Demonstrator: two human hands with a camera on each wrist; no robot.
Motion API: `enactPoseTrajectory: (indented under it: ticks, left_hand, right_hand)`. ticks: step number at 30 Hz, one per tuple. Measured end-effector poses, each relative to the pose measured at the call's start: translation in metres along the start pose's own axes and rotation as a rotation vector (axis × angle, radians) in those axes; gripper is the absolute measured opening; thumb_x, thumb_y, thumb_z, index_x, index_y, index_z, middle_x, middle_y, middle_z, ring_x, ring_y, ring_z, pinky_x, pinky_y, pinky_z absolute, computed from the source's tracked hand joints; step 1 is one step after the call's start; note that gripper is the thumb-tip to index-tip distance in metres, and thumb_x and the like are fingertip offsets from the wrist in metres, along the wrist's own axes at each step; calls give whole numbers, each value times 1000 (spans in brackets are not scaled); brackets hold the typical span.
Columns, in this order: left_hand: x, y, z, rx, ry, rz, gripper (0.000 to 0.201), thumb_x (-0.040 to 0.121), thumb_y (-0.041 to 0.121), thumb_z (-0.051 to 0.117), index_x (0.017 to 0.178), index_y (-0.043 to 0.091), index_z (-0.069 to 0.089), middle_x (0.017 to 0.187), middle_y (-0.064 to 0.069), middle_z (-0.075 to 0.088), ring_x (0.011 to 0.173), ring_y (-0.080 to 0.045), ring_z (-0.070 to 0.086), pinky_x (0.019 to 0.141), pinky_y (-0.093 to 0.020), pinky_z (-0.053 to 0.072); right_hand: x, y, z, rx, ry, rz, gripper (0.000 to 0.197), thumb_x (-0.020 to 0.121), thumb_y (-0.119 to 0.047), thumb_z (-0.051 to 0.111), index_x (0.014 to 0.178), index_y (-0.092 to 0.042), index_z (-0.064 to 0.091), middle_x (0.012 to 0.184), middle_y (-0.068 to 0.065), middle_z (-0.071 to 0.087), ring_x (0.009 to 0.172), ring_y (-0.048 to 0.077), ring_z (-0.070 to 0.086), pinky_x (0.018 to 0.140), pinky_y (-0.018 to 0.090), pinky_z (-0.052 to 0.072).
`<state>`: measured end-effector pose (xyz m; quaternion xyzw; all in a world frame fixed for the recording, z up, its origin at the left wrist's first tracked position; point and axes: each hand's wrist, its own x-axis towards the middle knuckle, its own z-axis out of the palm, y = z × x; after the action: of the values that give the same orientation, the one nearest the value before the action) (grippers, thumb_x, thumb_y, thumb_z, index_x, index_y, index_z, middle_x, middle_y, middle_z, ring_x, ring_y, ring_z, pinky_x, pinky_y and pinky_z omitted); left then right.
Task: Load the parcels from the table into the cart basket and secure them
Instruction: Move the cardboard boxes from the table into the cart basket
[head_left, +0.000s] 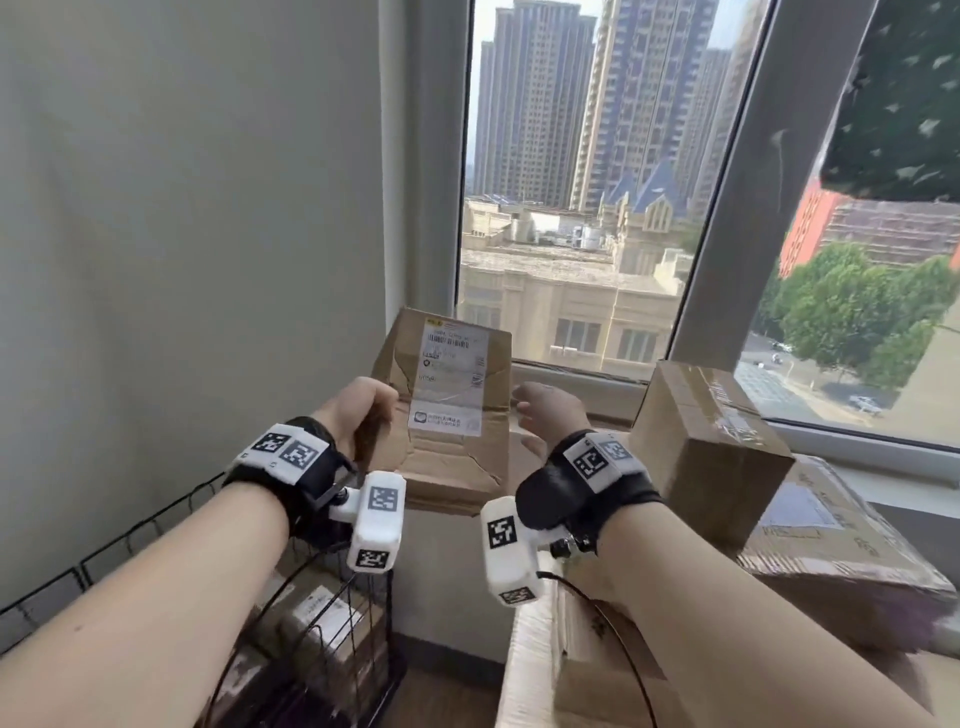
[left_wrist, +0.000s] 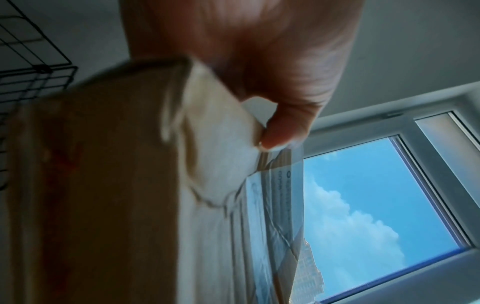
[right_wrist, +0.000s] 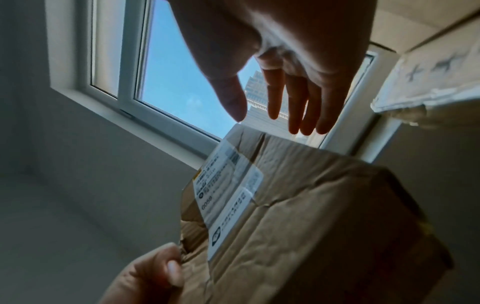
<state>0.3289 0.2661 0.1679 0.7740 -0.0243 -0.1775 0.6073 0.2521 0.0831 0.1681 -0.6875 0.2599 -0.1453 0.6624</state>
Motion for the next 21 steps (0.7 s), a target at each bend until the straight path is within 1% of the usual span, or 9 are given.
enactPoseTrajectory:
  ticks: [2,4,6,9,14,17,18,19,21]
  left_hand:
    - [-3,-10,-17,6,11,-11,38,64,2,38,30,17,31,37,-2,32,40,-21,28,48,-21,23]
    - [-3,-23,-32,-23,20,-56,46,70,1,35,29,18,29,36,-1,31,33,-18,28,44,-17,22]
    - [-9,-32,-48,-30,22,-98,41,70,3,37,33,16,28,37,-1,30,28,-17,30,41,-13,25]
    - [-12,-50,-73,-75,4,-142,19,51,7,42,46,16,26,47,-4,30,35,-21,32,45,-16,31]
    - [-7,-82,-118,-104,8,-204,16,65,5,39,55,14,30,56,-6,35,39,-21,40,50,-21,44]
    - [-8,-102,-147,-115,18,-216,7,57,8,45,60,11,39,64,-10,45,45,-23,46,60,-27,47]
    - [-10,-106,-157,-103,17,-218,6,58,7,46,61,9,41,65,-11,48,45,-24,48,59,-28,49]
    - [-11,-111,-167,-90,44,-226,7,64,5,45,58,8,42,59,-11,50,40,-23,48,53,-25,49]
    - [-6,-126,-186,-119,92,-248,24,75,1,40,53,10,40,48,-6,46,33,-19,46,42,-16,42]
  right_hand:
    - [-1,9,22,76,-66,86,11,87,-17,55,77,-18,59,78,1,57,70,16,52,75,33,43]
    - [-2,19,43,127,-109,134,11,88,-12,55,78,-14,60,73,4,58,65,16,52,65,28,43]
    - [-5,28,64,139,-126,157,14,88,-8,54,76,-14,59,69,5,56,59,15,51,57,25,41]
    - [-8,41,96,124,-145,175,12,86,-7,55,78,-14,61,74,6,57,61,17,51,58,25,41]
    - [-14,61,152,118,-179,180,17,86,-5,53,85,-16,65,80,6,62,68,19,53,62,26,43]
    - [-21,67,187,112,-207,175,19,86,-4,52,89,-15,66,83,9,61,68,19,52,57,24,43]
    - [-23,70,199,111,-219,172,20,87,-3,51,93,-14,67,84,9,60,68,19,51,56,23,42]
    - [-25,72,210,109,-232,171,21,87,-3,51,95,-13,67,84,9,59,69,20,50,55,23,42]
    - [-29,77,231,97,-264,169,20,89,-3,50,94,-13,67,82,9,58,72,21,49,57,25,41]
